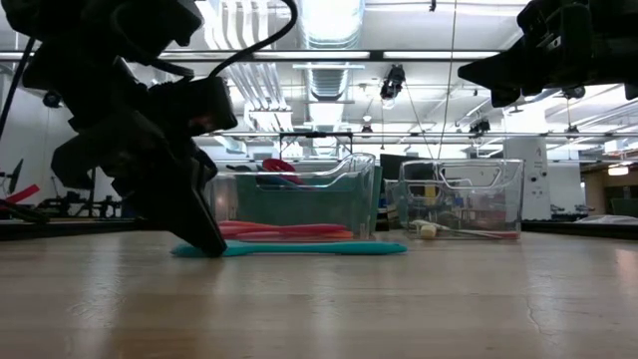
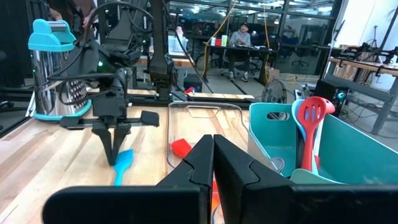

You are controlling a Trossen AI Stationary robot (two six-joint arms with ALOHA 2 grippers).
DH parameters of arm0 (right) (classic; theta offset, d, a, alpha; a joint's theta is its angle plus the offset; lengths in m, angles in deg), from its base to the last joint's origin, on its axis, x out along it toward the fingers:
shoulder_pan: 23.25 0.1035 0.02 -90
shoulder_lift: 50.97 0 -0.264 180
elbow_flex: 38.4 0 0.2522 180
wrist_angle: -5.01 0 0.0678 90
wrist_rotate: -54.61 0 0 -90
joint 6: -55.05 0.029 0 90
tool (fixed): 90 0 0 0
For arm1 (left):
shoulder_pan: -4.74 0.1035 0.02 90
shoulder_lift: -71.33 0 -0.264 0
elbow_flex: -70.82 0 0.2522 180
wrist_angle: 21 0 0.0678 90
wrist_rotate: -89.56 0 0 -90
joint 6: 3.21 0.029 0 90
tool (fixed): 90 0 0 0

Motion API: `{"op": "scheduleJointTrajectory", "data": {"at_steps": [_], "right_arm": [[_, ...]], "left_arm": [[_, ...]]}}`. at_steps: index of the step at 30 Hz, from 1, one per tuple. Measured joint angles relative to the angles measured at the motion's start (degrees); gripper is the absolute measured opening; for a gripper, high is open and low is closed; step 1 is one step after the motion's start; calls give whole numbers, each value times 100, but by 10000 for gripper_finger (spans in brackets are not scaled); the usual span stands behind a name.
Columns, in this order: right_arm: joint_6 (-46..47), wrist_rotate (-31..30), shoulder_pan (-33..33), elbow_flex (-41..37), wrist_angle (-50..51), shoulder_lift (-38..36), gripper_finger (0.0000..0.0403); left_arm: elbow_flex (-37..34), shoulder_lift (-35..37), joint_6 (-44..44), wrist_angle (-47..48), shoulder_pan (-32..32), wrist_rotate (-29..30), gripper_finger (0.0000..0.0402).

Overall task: Pick & Place Kitchen Items
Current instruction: Put the blue spatula into the transparent bin

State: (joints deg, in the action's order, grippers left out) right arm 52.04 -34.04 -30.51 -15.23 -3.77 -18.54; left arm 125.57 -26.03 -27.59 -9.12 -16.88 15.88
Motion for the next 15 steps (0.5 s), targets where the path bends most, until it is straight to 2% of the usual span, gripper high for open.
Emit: {"op": "scheduleJointTrajectory", "data": {"at_steps": [9,15], "right_arm": [[0,-1,-1,0,0,0,8],[0,-1,2,0,0,4,8]], "left_arm": [[139,369,207,366,-153,-68,8],[159,769,-154,961,-167,153,35]]}}
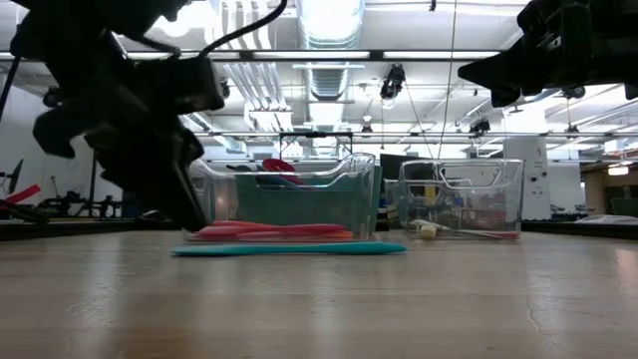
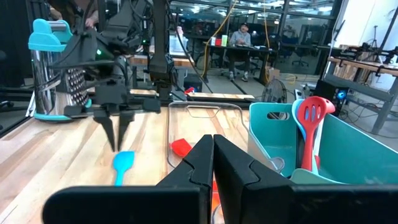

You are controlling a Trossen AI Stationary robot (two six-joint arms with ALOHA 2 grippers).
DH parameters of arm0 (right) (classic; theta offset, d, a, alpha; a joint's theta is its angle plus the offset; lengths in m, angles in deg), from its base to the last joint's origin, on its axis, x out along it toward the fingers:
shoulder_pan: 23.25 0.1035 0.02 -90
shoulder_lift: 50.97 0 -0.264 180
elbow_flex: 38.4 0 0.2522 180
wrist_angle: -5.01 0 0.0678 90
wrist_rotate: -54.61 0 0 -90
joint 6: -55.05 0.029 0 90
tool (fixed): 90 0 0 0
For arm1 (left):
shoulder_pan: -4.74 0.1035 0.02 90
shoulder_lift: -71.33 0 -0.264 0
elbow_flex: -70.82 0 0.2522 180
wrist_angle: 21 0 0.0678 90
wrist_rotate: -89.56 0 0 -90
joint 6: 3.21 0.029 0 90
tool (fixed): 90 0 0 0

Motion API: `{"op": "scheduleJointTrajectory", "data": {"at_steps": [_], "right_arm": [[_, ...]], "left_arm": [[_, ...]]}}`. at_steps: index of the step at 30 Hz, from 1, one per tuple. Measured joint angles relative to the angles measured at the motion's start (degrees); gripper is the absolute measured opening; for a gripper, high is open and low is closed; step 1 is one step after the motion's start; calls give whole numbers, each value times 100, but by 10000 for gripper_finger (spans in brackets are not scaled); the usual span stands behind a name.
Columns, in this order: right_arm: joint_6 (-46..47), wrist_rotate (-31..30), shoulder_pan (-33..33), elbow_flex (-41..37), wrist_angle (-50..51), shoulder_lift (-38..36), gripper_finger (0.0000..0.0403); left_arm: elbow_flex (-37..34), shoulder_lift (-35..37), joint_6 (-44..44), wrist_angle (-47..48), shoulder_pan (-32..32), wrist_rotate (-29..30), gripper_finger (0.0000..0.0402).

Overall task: Pick & Place Kitchen Items
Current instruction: Put the blue spatula into the transparent bin

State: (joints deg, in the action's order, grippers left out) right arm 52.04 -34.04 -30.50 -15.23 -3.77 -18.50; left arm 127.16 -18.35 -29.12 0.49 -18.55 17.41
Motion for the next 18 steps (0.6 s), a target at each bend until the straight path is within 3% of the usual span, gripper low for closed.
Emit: {"op": "scheduleJointTrajectory", "data": {"at_steps": [5,12,18], "right_arm": [[0,1,-1,0,0,0,8],[0,1,-1,1,0,0,8],[0,0,-2,0,0,-2,8]], "left_arm": [[-62,37,-9,193,34,152,94],[-223,7,-70,195,68,538,221],[-454,5,41,-234,79,207,291]]}}
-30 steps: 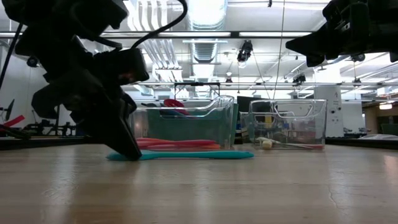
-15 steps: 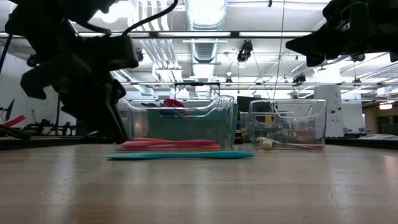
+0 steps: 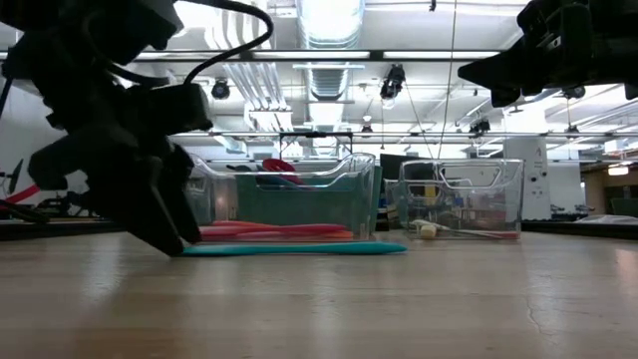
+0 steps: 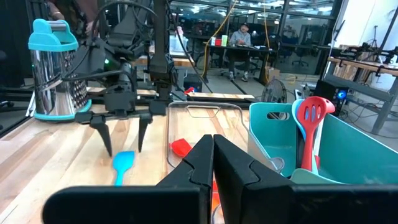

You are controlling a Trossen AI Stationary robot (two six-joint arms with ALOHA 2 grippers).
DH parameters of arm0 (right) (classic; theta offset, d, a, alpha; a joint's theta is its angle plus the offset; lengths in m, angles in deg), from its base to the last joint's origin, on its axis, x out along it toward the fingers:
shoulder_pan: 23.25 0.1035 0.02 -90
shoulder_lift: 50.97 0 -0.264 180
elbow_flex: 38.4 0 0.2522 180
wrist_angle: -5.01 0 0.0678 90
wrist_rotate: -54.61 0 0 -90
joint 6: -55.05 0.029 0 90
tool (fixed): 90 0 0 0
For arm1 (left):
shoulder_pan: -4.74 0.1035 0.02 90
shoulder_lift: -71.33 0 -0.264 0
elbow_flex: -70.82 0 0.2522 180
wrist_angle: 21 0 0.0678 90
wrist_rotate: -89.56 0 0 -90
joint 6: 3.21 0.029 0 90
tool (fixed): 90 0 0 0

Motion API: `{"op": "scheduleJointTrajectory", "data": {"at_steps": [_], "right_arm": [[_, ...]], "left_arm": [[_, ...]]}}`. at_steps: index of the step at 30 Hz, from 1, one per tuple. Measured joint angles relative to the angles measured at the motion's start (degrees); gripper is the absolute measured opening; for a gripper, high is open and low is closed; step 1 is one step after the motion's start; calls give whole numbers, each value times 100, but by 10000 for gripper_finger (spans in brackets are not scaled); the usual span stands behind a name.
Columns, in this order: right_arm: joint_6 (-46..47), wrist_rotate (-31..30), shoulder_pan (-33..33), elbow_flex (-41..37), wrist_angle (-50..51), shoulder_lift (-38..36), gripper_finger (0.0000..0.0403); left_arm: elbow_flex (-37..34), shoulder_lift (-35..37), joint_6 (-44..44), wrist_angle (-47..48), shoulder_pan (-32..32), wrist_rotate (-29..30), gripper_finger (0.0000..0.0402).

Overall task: Pick & Place Kitchen Items
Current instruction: Put the blue spatula into the transparent bin

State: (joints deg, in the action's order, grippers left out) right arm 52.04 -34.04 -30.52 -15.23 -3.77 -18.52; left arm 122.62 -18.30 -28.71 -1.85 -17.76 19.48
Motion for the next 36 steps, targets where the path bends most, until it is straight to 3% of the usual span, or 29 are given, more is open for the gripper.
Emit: {"op": "scheduleJointTrajectory", "data": {"at_steps": [4,10,16,26,36], "right_arm": [[0,1,1,0,0,0,8],[0,0,2,0,0,-2,8],[0,0,0,0,0,-4,8],[0,2,0,0,0,-2,8],[0,2,0,0,0,-2,8]], "left_arm": [[-267,0,10,-685,61,-398,295],[-503,-4,6,-904,192,-137,285],[-807,-17,11,-1531,302,-249,261],[-993,-28,11,-1747,313,-271,162],[-732,-44,527,-1719,306,-545,27]]}}
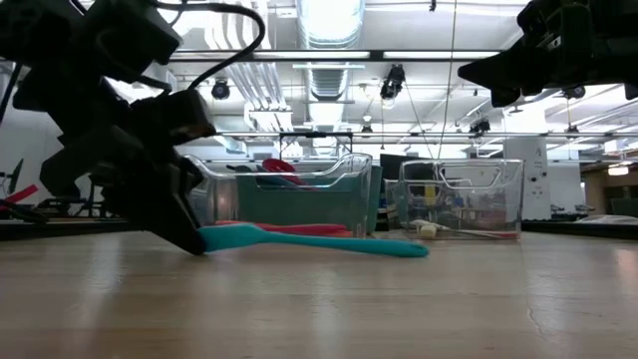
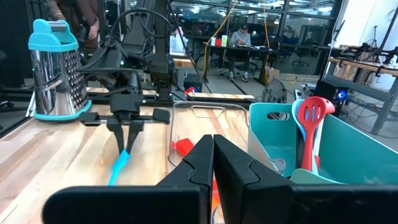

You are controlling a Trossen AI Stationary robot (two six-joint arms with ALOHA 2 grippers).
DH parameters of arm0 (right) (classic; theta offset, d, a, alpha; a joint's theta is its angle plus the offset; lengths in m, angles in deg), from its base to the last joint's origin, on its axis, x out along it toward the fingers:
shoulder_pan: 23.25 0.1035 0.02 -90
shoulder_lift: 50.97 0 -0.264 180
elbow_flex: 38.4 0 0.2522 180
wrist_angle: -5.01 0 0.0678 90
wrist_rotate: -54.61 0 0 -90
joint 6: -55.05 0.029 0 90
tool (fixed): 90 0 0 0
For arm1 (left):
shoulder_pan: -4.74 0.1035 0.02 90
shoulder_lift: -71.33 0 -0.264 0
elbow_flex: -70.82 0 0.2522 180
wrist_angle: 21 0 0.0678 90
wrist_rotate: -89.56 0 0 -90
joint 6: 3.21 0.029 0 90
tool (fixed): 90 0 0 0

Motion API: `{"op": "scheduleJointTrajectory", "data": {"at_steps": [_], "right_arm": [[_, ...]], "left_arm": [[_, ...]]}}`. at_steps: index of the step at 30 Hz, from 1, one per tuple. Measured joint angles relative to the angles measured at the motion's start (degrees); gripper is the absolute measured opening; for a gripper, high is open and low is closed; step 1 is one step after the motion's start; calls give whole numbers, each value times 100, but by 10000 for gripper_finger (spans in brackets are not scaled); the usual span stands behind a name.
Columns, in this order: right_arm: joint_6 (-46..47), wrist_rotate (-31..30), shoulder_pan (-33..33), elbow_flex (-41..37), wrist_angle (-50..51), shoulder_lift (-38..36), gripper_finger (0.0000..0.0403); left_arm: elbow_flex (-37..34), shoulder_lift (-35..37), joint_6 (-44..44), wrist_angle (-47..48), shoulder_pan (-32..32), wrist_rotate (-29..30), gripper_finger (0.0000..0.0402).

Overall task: Pick & Place Kitchen Items
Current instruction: Put the blue spatula into the transparent bin

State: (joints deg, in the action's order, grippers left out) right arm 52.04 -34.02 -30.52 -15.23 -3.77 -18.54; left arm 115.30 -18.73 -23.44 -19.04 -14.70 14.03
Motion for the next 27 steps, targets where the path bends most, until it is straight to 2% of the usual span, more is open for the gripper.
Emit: {"op": "scheduleJointTrajectory", "data": {"at_steps": [2,12,19,22,27], "right_arm": [[0,-2,2,0,0,0,8],[0,-1,0,0,0,0,8],[0,-1,2,0,1,4,8],[0,-2,1,0,0,4,8],[1,-2,0,0,0,4,8]], "left_arm": [[46,0,110,14,-10,-21,16],[329,17,301,-21,-104,-248,16],[505,566,617,376,-140,-139,18],[511,984,756,770,-141,345,17],[490,1664,774,1559,-125,1959,20]]}}
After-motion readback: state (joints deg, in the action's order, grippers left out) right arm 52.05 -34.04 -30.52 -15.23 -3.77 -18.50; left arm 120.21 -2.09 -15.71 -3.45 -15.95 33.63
